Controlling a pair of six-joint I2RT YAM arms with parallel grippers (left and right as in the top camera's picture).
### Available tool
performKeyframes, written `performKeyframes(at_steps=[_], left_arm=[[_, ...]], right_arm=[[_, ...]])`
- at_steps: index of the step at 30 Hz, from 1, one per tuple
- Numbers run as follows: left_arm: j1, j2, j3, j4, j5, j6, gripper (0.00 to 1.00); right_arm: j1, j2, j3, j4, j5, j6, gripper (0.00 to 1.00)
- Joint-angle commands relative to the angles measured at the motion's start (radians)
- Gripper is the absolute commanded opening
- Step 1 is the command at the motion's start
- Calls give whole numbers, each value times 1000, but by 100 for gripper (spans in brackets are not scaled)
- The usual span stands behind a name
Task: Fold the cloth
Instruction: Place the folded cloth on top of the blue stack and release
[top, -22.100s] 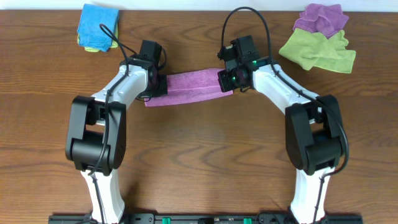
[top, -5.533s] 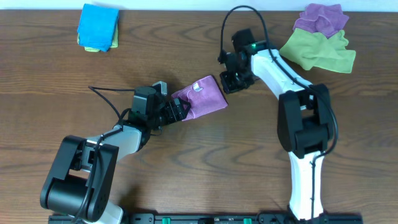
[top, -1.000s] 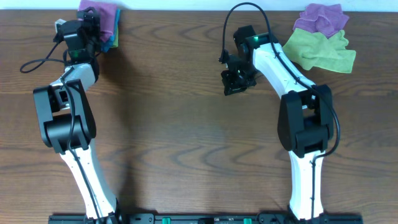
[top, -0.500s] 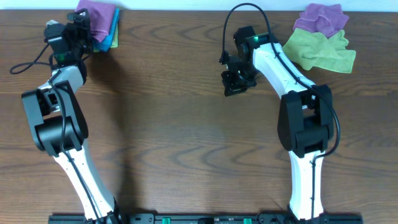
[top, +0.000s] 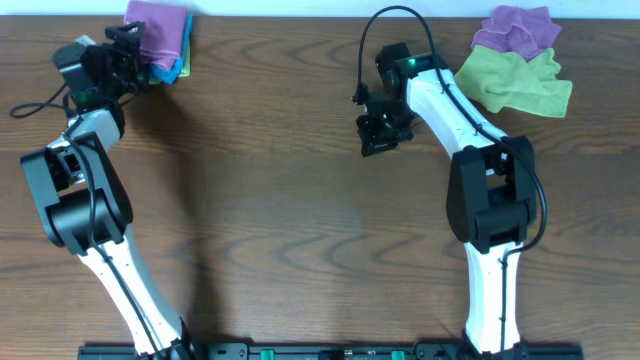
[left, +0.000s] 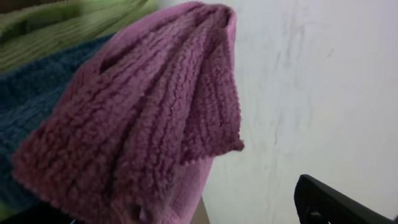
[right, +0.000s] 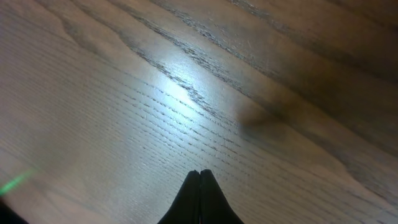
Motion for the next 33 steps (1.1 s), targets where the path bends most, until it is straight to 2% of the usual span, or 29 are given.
performKeyframes(at_steps=[1, 9, 14, 15, 18, 20, 22, 23, 28, 29, 33], left_arm=[[9, -12, 22, 0, 73, 8, 96], [18, -19, 22, -9, 142, 32, 96], [34, -62, 22, -111, 132, 129, 96], [38, -70, 22, -135, 127, 147, 96], [51, -98, 22, -222, 117, 212, 96], [56, -110, 22, -254, 121, 237, 96], [59, -121, 22, -280, 125, 255, 96], [59, -127, 22, -296, 125, 266, 96], [59, -183, 22, -413, 113, 368, 96], [59, -196, 22, -447, 104, 392, 96], [59, -280, 22, -650, 32, 534, 96]], right_arm=[[5, -22, 20, -3, -8, -9, 2], [5, -22, 20, -8, -7, -9, 1], [5, -22, 20, -3, -7, -10, 2], [5, -22, 20, -1, -7, -10, 4], [5, -22, 20, 9, -7, -10, 20], [5, -22, 20, 16, -7, -9, 40], [5, -22, 20, 23, -7, -10, 53], [5, -22, 20, 24, -7, -10, 64], [4, -22, 20, 30, -7, -10, 96], [3, -22, 20, 31, -7, -10, 99], [-3, -22, 22, 31, -7, -10, 99]])
